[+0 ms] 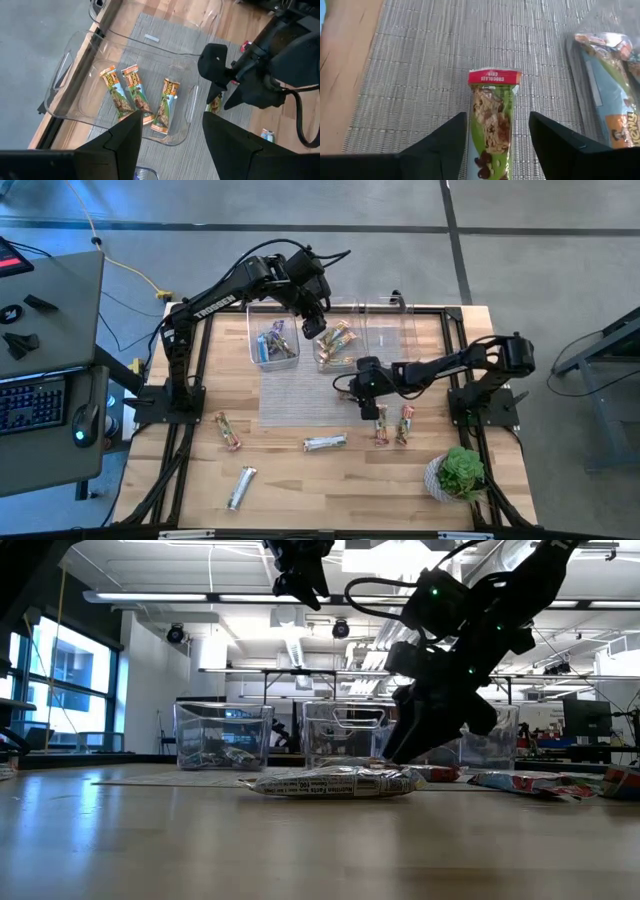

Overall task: Pick and place Granola Bars by type
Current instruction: Put the red granola bar into the right transparent bin

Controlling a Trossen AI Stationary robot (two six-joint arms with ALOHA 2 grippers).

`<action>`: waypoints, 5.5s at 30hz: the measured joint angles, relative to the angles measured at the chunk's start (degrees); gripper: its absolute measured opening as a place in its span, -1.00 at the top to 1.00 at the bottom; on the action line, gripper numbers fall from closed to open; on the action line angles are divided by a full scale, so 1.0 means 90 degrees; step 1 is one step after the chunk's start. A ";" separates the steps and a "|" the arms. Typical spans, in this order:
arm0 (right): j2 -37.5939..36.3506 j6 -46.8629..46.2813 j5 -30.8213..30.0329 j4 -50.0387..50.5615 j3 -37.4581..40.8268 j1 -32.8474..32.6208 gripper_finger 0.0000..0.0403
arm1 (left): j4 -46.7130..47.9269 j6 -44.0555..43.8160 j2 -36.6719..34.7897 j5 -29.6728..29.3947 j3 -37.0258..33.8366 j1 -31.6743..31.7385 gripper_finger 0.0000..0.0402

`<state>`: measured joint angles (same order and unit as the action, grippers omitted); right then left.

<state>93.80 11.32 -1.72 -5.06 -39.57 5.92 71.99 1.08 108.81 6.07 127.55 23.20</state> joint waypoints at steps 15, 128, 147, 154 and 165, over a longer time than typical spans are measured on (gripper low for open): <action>-0.0002 -0.0062 0.0367 0.0179 0.0000 0.0087 0.01 | -0.0002 0.0017 0.0000 -0.0012 -0.0002 0.0002 -0.01; -0.4075 -0.2226 -0.0241 0.5465 -0.0930 0.1297 0.23 | 0.0010 0.0184 0.0000 -0.0005 -0.0002 0.0000 -0.01; -0.2652 -0.6075 0.0231 0.7261 -0.0930 -0.1576 0.21 | 0.0002 0.0180 0.0000 -0.0005 -0.0002 0.0001 -0.01; -0.1944 -0.3662 0.0210 0.6618 -0.0930 -0.2226 0.22 | 0.0006 0.0180 0.0000 -0.0005 -0.0002 0.0001 -0.01; -0.0866 -0.0036 0.0199 0.5965 -0.0930 -0.3192 0.22 | 0.0019 0.0180 0.0000 -0.0005 -0.0002 0.0002 -0.01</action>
<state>86.01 11.00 0.07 48.62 -47.94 -22.81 72.16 2.70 108.81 6.02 127.52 23.22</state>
